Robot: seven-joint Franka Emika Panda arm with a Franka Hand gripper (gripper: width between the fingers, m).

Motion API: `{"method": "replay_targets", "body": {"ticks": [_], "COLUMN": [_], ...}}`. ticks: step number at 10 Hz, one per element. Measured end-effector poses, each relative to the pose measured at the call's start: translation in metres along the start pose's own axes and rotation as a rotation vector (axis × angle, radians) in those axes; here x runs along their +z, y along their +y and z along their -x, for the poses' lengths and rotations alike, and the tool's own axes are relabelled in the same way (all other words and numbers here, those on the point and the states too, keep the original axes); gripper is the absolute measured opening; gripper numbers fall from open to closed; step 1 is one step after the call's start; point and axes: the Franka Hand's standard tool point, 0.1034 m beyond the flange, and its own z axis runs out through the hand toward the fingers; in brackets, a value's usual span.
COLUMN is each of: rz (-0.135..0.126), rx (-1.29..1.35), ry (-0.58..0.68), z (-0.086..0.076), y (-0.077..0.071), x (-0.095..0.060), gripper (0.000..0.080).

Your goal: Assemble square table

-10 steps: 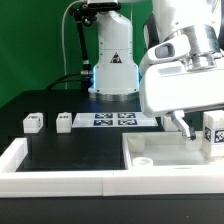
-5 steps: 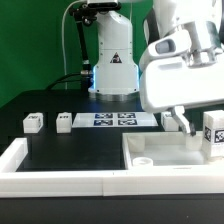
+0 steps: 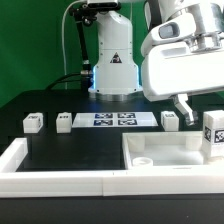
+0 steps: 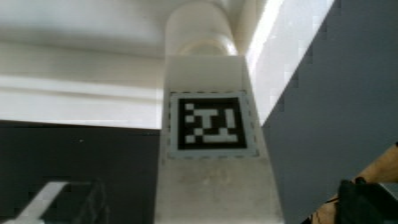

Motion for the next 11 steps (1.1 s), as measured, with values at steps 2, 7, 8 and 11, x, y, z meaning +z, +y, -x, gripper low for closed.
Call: {"method": "replay_targets", "body": {"ticks": [2,7,8,11], "rz": [-0.033,-0.097,-0.093,-0.083], "rx": [0.011,0.019,0.017,0.034], "ry": [-0.178,-0.461,-0.441,-0.417], "z": [-0.008,-0.009,-0.01,-0.011], "y": [0.002,-0.001,0.001,0.002], "x": [0.001,0.001,0.003,0.005], "gripper": [0.0649,0.0649,0.0649,0.0649]}}
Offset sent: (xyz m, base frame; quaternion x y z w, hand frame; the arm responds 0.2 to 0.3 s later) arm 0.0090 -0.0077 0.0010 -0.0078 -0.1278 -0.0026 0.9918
